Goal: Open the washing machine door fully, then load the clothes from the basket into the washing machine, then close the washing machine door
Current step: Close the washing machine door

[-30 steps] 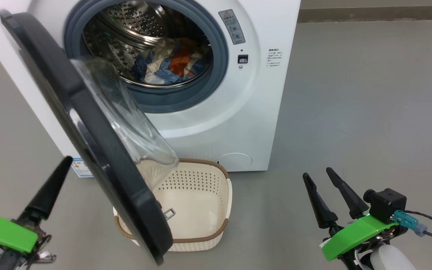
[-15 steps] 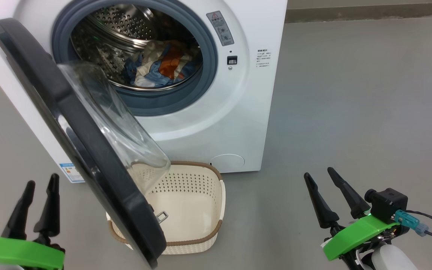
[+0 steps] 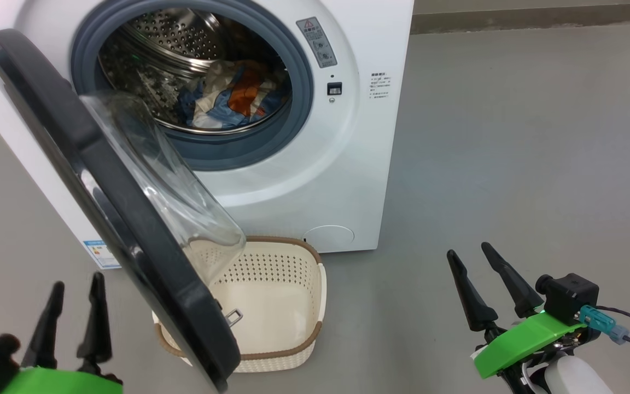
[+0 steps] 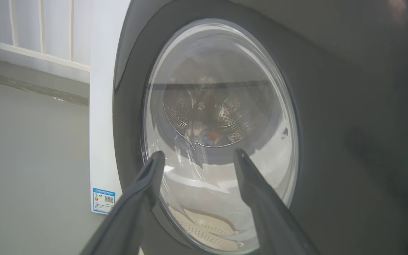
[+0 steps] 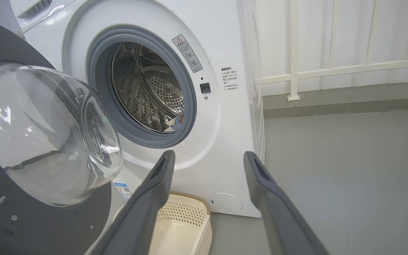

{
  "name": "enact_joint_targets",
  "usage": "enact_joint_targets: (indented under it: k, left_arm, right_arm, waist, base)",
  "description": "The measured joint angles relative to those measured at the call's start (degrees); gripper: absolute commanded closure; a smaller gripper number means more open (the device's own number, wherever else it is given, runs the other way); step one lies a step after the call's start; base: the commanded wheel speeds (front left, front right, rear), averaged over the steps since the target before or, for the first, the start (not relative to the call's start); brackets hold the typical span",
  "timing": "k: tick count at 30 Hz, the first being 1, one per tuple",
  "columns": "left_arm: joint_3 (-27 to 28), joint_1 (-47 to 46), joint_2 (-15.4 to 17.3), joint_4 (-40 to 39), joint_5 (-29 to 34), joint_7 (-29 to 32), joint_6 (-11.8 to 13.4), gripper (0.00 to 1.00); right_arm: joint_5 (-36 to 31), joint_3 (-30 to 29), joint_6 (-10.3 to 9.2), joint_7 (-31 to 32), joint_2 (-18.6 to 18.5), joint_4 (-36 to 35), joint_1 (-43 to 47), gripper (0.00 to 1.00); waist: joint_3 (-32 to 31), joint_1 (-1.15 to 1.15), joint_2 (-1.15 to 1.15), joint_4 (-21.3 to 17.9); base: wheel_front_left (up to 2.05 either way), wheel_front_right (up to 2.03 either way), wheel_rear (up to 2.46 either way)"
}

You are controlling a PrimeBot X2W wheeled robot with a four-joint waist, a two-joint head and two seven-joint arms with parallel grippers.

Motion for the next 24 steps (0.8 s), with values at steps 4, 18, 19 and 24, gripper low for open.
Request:
enact_joint_targets:
  k: [4, 18, 19, 24]
  left_arm:
    - [0.88, 0.96, -0.71, 0.00, 5.35, 0.00, -0.01, 0.00]
    - [3.35, 0.97, -4.19, 0.41, 10.89, -0.41, -1.04, 0.00]
    - [3.46, 0.97, -4.47, 0.59, 11.03, -0.41, -1.24, 0.00]
    - [3.88, 0.97, -5.12, 0.99, 11.41, -0.41, -1.47, 0.00]
  right_arm:
    - [-0.02, -0.10, 0.00, 0.00, -0.02, -0.09, 0.00, 0.00]
    - [-0.11, -1.56, 0.00, 0.00, -0.53, -0.37, 0.00, 0.00]
    - [-0.18, -1.56, 0.00, 0.00, -0.53, -0.37, 0.00, 0.00]
    - [-0.18, -1.52, 0.00, 0.00, -0.53, -0.37, 0.00, 0.00]
  waist:
    - [0.06, 0.00, 0.00, 0.03]
    - [0.25, 0.00, 0.00, 0.31]
    - [0.29, 0.00, 0.00, 0.44]
    - [0.32, 0.00, 0.00, 0.78]
  base:
    - [0.00, 0.00, 0.00]
    - [0.00, 0.00, 0.00]
    - [0.00, 0.00, 0.00]
    - [0.00, 0.00, 0.00]
